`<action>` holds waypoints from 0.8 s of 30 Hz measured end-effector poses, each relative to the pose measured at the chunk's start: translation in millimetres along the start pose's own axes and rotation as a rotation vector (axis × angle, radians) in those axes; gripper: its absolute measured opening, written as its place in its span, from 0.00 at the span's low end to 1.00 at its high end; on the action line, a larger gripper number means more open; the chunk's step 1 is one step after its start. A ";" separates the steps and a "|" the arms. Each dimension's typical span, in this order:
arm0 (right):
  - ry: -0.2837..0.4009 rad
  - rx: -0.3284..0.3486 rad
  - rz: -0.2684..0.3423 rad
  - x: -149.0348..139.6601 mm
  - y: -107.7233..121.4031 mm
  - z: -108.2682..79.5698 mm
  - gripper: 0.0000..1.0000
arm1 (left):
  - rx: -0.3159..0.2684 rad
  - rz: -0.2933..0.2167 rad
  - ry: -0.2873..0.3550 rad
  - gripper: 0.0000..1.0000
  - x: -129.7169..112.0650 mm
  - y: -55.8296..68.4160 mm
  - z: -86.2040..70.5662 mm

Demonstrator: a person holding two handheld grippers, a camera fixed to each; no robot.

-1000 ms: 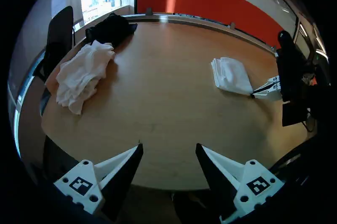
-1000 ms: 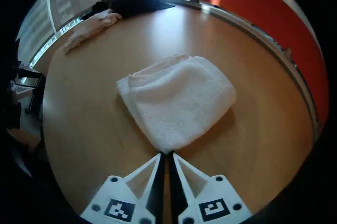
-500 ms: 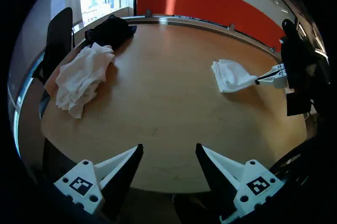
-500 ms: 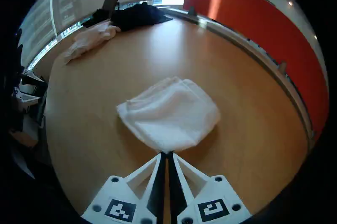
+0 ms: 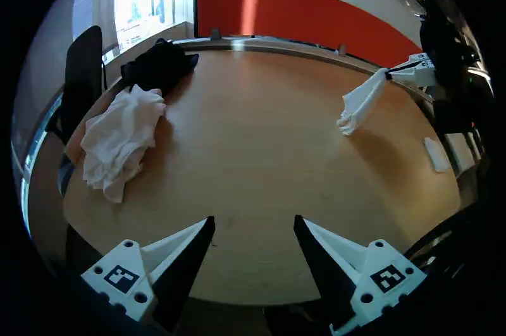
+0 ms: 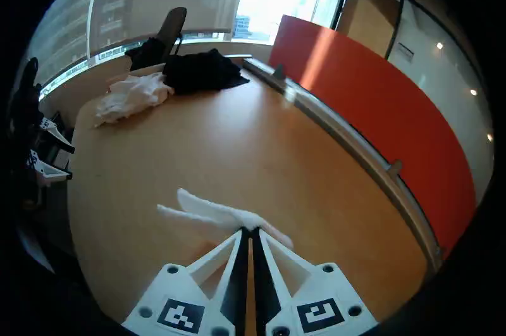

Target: Fold towel

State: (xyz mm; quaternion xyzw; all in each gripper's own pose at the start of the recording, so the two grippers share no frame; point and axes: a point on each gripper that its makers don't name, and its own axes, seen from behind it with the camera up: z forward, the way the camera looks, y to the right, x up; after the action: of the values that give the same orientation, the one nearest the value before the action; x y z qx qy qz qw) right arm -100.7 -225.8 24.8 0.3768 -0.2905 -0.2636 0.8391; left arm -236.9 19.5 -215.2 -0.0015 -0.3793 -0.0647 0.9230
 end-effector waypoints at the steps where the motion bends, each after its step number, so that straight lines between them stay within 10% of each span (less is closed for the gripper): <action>1: 0.005 -0.003 0.001 3.0 3.1 -2.8 0.04 | -0.002 0.001 0.002 0.93 1.3 0.6 0.2; 24: -0.029 -0.035 0.078 -33.4 81.7 -66.5 0.04 | -0.021 0.004 0.000 0.93 10.9 7.6 6.6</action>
State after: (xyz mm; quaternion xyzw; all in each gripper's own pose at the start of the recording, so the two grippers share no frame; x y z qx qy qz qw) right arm -60.0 -124.7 43.0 0.3468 -0.3124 -0.2413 0.8508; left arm -232.9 26.1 -202.6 -0.0121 -0.3786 -0.0670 0.9230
